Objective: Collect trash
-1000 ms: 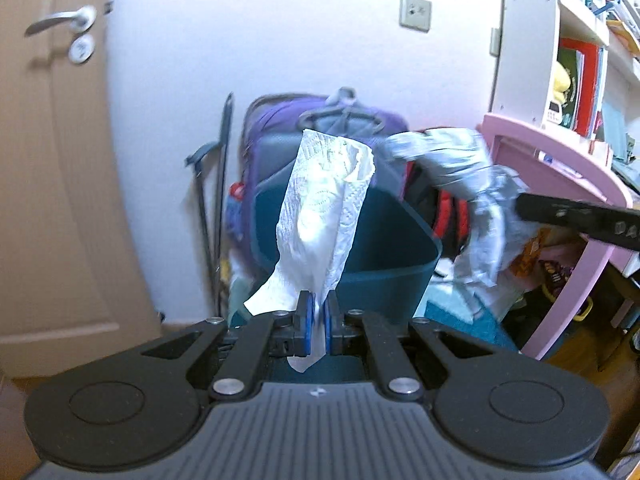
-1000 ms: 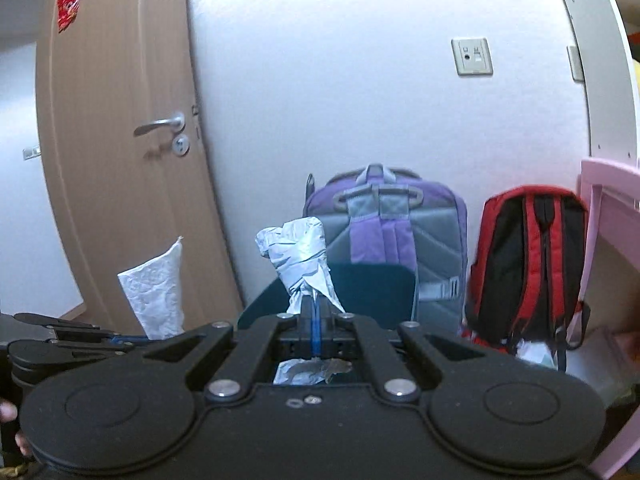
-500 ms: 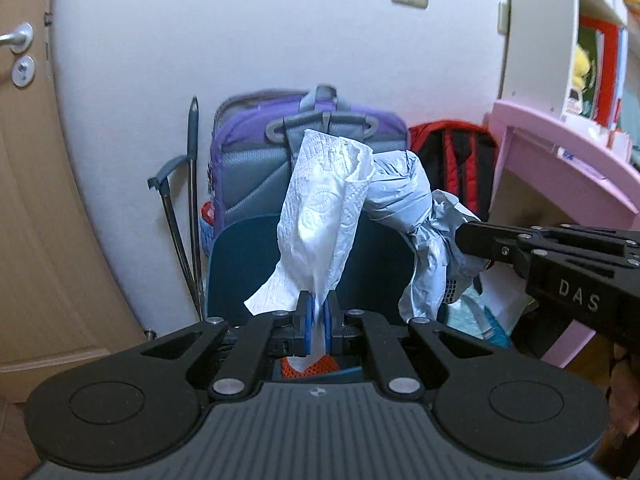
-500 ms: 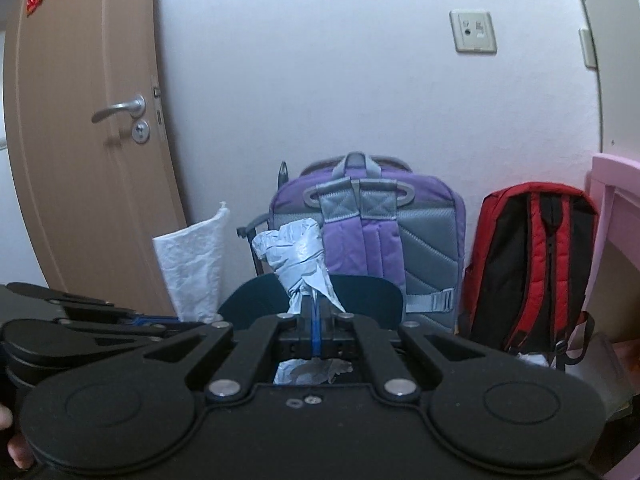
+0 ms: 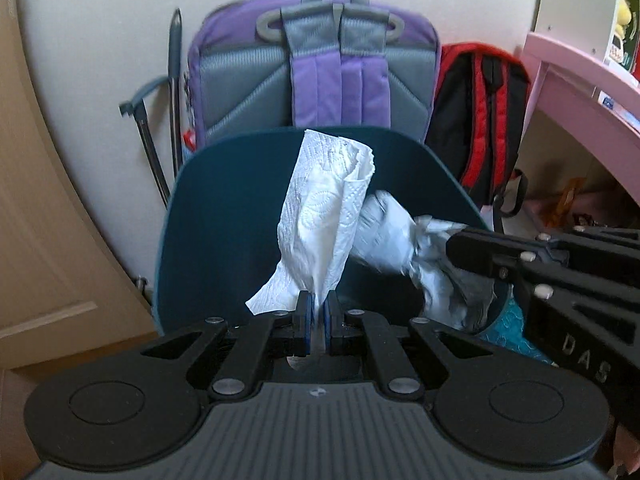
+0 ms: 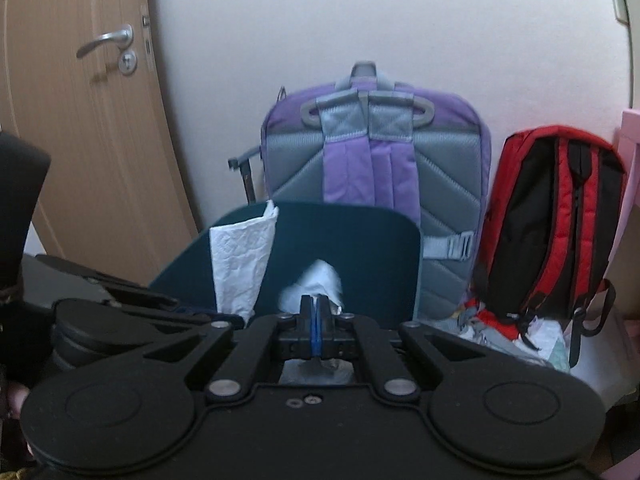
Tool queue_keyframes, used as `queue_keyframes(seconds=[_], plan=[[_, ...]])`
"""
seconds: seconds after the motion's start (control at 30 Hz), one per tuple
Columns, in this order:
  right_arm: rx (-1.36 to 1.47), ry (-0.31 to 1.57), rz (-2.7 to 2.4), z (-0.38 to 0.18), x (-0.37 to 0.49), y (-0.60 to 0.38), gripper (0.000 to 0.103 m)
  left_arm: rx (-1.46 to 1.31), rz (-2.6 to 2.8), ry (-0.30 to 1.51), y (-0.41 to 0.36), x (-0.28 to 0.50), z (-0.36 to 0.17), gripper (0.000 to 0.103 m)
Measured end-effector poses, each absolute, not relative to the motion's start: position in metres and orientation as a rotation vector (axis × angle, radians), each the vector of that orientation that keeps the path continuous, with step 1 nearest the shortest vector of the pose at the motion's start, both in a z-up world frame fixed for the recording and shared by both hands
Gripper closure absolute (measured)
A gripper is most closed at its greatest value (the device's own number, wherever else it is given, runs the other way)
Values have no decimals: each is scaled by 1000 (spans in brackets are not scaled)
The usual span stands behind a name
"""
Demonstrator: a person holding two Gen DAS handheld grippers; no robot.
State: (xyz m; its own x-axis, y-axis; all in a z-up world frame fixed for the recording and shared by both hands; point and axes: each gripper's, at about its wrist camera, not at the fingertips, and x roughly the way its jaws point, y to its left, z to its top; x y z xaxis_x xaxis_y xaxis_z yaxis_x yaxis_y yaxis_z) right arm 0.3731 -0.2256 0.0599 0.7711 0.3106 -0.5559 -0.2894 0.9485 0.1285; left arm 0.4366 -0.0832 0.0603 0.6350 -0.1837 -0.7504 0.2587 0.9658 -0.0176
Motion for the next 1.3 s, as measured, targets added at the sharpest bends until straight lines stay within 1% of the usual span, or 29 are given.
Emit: queue_keyframes(seconds=[0.07,0.2,0.4,0.43,0.5,0.53,0.57,0.6,0.63,0.7,0.97,1.13,1.3], plan=[[35,613,322,57,373,-225,96,93,-255,854,-83,439,58,97],[71,627,321,56,376,-229,87,89,-258,874,-83,441,53,96],[102,626,314,63,373,-236,79,68,-257,874,-79,436,55,89],[107,624,318,65,371,-238,79,67,-258,868,-78,434,57,86],[107,623,321,68,368,-239,77,58,-257,860,-77,432,60,74],[108,620,325,71,366,-240,77,50,-253,854,-76,430,63,59],[107,617,325,73,363,-240,76,44,-251,843,-76,427,65,42],[106,611,325,76,360,-241,75,42,-247,827,-75,424,68,36],[102,606,327,78,357,-242,74,43,-243,805,-75,419,72,32],[90,600,332,84,350,-243,71,44,-250,790,-74,413,79,32],[74,577,370,108,313,-245,68,33,-263,742,-69,374,106,32],[75,564,380,121,287,-246,67,25,-270,712,-64,343,120,28],[83,558,395,129,265,-248,67,11,-279,693,-56,312,127,27]])
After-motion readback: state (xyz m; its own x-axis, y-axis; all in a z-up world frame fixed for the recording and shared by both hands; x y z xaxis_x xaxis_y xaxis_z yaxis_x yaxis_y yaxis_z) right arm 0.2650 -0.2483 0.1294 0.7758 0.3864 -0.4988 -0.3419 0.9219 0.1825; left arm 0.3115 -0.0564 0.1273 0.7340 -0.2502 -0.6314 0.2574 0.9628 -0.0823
